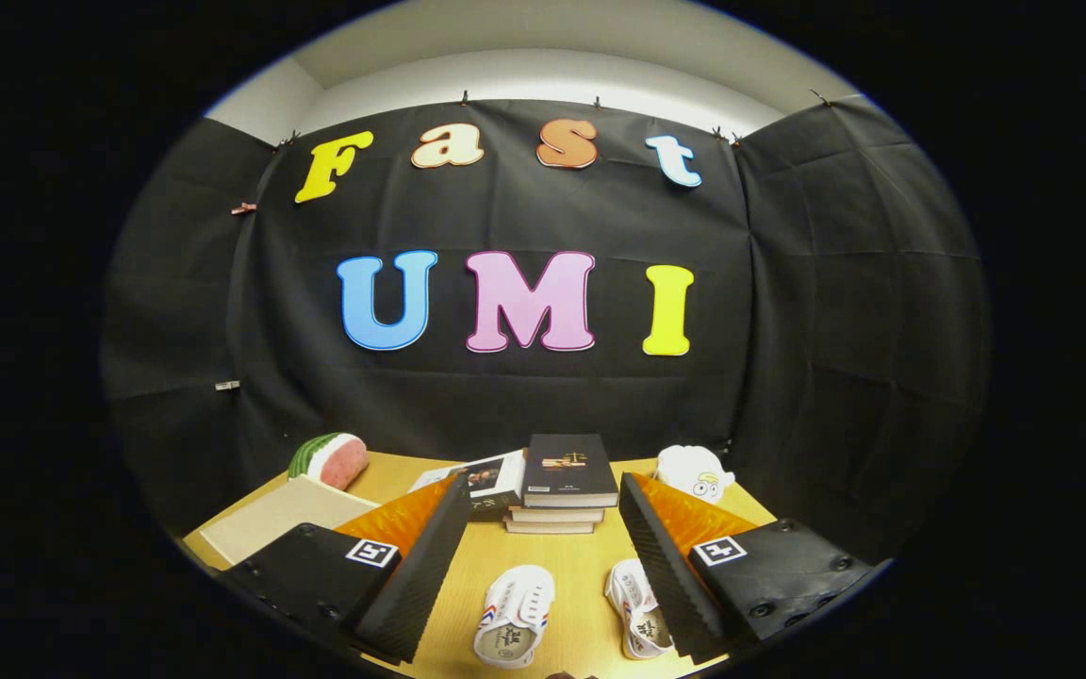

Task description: Open the storage box then place both shoes into the box .Put the left shoe in first, then the right shoe, with the right side of both shoes facing outward in a uniform manner.

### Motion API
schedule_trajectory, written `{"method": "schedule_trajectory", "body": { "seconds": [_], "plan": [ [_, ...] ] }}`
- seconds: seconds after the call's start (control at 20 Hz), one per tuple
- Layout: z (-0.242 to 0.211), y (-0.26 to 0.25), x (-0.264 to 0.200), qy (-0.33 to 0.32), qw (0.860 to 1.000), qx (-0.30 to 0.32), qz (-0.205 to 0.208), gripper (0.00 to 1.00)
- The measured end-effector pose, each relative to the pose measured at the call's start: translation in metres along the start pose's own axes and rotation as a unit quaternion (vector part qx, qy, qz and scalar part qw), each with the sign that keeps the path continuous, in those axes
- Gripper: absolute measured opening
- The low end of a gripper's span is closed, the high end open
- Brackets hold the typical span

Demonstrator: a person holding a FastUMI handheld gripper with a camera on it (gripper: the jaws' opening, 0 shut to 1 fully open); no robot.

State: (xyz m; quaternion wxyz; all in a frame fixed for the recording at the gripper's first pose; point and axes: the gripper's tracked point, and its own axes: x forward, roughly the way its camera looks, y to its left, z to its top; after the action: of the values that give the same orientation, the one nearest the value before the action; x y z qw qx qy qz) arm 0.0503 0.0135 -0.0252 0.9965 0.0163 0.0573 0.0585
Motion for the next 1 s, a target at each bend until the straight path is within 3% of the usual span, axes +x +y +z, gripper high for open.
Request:
{"method": "schedule_trajectory", "body": {
  "seconds": [0.25,0.55,0.75,1.0],
  "plan": [
    [-0.019,0.022,0.010,0.042,0.997,0.029,0.054,0.98],
    [-0.063,0.054,0.013,0.123,0.979,0.088,0.136,0.99],
    [-0.094,0.088,0.006,0.193,0.946,0.153,0.210,0.98],
    [-0.118,0.130,-0.008,0.265,0.884,0.256,0.287,0.98]
  ]
}}
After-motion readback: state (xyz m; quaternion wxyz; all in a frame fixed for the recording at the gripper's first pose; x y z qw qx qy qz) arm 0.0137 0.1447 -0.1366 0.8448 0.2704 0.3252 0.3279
